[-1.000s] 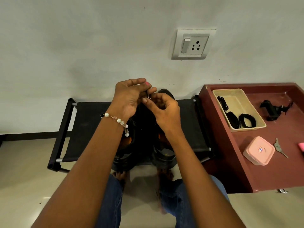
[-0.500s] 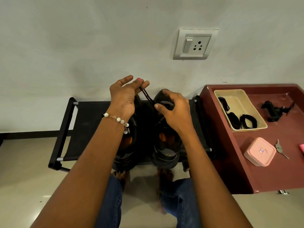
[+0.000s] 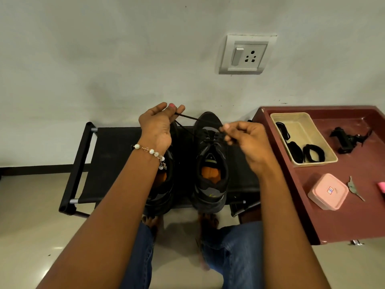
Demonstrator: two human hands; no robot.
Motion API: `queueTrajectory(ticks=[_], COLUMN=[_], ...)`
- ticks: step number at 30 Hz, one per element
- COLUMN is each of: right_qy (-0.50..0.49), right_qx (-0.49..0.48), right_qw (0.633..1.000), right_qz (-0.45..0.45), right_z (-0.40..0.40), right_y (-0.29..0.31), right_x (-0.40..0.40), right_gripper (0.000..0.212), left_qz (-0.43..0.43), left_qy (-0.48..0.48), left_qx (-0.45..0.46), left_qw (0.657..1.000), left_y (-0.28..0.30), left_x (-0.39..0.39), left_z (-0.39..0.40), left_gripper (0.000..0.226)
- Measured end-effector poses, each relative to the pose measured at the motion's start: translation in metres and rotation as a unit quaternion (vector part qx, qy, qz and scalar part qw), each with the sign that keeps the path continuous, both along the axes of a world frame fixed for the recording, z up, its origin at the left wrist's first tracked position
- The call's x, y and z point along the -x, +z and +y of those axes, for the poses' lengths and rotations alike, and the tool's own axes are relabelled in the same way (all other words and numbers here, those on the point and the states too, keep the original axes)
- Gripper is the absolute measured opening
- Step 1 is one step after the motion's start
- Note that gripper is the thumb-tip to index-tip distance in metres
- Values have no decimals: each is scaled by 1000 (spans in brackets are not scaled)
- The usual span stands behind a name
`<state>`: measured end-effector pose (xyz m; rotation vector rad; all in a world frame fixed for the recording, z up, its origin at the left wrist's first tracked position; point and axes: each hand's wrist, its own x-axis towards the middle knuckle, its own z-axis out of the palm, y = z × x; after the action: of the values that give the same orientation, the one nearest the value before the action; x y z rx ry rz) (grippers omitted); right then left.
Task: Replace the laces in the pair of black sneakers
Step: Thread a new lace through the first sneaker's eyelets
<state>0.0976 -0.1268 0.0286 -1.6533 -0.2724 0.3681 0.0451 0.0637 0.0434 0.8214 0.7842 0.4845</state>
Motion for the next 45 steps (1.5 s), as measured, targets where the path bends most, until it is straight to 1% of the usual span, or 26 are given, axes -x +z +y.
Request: queueTrajectory(ticks=[2,3,4,5,6,7,8,9,10,12,13,16,19,22,24,25,27,29,30,31,32,34,36,39,41,45], right_qy=[-50,-73,-92,-102,-103,-98,-89,-79,-69,-47,-37,-33,-30,-38,-37,-28,-5,3,-3,-13,-23,-36,-38,-33,-32,9], right_qx=[16,28,39,51,64,78,91,100,102,90,83,89,112,142,153,151,135,100,77,57,42,32,24,17,42,197], right_qw=[998,997,994,993,991,990,989,988,988,991,992,994,992,989,987,987,990,995,997,998,999,999,999,999,999,980], right_qz=[-17,-26,-35,-44,-54,-65,-75,-84,-89,-87,-82,-59,-41,-34,-38,-37,-31,-26,-21,-15,-9,-7,-2,6,4,-11], right_z=[-12,-14,-14,-13,-10,-6,-3,1,4,8,9,3,-10,-18,-18,-16,-11,-4,-1,2,4,6,6,4,0,-6], right_y=[-4,-6,-10,-12,-15,-16,-18,-18,-17,-15,-15,-16,-20,-26,-28,-29,-27,-24,-22,-20,-19,-19,-20,-20,-22,-29], right_x=[-6,-8,-10,-11,-12,-12,-12,-12,-11,-9,-8,-10,-14,-17,-17,-16,-15,-13,-12,-11,-11,-10,-10,-9,-9,-8], right_gripper=[13,14,14,15,16,18,21,24,27,29,29,23,16,19,23,23,22,16,12,12,15,19,20,17,16,27], left_qz=[18,40,84,148,218,274,293,272,223,138,126,159,206,241,240,245,249,169,114,67,31,7,16,35,58,103], left_qy=[-16,-35,-69,-124,-192,-251,-291,-319,-344,-374,-363,-270,-159,-106,-139,-163,-222,-297,-328,-351,-367,-364,-334,-289,-267,-295], left_qx=[-45,-90,-170,-279,-398,-502,-571,-605,-618,-572,-550,-502,-396,-342,-345,-382,-487,-576,-602,-608,-595,-558,-531,-521,-528,-548], left_qw=[999,994,979,941,870,781,710,677,671,717,741,806,881,902,897,876,807,743,719,709,715,746,779,802,804,776], left_y=[-8,-13,-18,-22,-24,-24,-23,-23,-20,-13,-13,-23,-32,-38,-42,-44,-43,-37,-34,-30,-29,-30,-32,-34,-35,-38], left_x=[-4,-7,-8,-10,-9,-9,-9,-10,-10,-7,-7,-10,-12,-12,-14,-14,-13,-12,-11,-10,-9,-9,-9,-11,-10,-7], left_z=[-1,-2,-3,-5,-8,-12,-16,-19,-23,-33,-36,-31,-19,-11,-13,-15,-20,-27,-30,-33,-35,-38,-39,-39,-37,-36], left_gripper=[20,16,14,16,23,30,34,35,33,24,18,11,10,17,17,21,39,51,53,51,48,38,28,18,12,7])
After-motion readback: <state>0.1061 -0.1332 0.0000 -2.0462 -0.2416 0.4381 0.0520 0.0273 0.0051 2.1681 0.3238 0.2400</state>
